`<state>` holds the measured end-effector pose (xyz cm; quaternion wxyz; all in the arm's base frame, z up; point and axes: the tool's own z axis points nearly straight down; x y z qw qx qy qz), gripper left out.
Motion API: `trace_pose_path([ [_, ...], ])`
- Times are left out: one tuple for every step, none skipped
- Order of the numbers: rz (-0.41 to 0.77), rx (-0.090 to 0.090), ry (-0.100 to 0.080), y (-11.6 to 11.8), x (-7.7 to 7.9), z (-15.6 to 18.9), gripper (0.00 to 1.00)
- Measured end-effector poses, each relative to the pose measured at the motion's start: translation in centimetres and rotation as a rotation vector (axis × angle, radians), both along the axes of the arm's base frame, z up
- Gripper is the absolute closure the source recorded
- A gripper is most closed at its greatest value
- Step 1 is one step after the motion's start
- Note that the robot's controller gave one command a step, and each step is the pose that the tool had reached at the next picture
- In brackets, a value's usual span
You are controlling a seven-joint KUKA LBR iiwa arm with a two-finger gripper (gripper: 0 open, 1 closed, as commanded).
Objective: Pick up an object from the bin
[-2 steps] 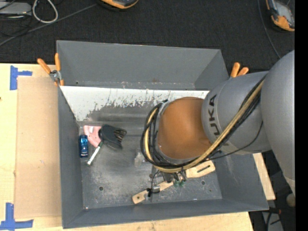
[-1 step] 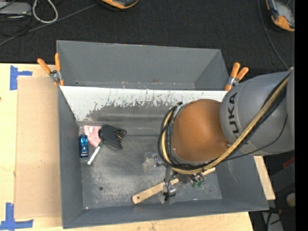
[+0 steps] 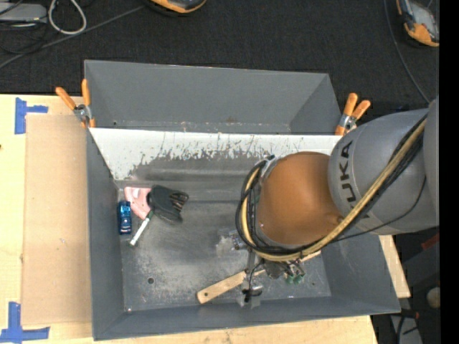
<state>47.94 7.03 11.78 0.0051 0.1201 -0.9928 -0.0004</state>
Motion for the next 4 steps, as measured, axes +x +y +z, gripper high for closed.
trace_pose_path([
  [0.151,0.004,-0.024,-5.3,0.2,-4.3,0.00],
  [0.077,0.006,-0.006,-6.5,-0.6,-4.8,1.00],
  [0.074,0.007,-0.006,-6.5,-0.6,-4.8,1.00],
  [0.073,0.007,-0.006,-6.5,-0.6,-4.8,1.00],
])
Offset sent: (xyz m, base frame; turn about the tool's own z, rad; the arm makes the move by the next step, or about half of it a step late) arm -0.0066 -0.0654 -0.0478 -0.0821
